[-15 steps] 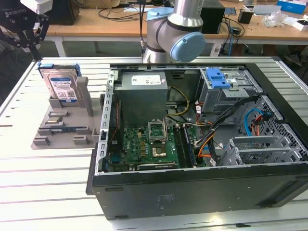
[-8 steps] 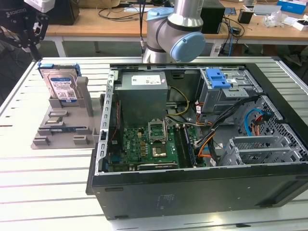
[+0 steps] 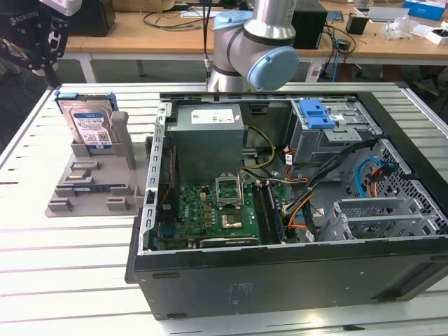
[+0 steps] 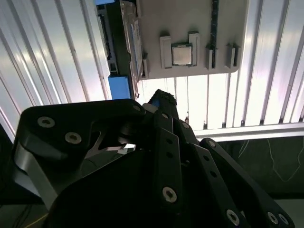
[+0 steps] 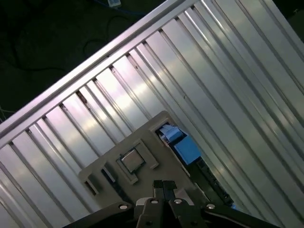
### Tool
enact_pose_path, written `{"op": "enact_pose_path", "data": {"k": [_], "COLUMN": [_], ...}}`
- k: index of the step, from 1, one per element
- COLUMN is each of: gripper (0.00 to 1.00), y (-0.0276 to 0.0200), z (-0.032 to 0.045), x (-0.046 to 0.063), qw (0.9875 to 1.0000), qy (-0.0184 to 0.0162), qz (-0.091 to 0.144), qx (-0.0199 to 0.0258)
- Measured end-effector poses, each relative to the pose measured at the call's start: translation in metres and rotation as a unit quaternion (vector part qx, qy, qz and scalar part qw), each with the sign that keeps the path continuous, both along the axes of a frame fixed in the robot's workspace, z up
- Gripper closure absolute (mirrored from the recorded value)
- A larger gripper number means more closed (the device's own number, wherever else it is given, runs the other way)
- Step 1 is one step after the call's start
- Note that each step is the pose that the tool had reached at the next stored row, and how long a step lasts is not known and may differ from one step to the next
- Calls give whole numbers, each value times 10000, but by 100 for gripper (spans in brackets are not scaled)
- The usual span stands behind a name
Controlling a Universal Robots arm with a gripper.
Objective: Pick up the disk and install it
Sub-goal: 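Pick up the disk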
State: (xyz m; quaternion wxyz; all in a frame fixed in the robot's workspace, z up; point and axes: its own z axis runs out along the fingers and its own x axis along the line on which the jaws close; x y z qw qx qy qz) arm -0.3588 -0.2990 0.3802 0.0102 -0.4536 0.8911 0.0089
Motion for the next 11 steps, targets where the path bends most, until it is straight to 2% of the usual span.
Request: {"op": "enact_pose_path", "data": {"k": [4, 6, 8, 11], "gripper": [89, 89, 89, 89], "y": [0, 0, 0, 0], "z": [0, 0, 0, 0], "x": [0, 0, 0, 0], "qw": [9990, 9978, 9970, 9953], "qy": [0, 0, 0, 0], "qz": [437, 668, 772, 971], "qx": [0, 0, 0, 0]}}
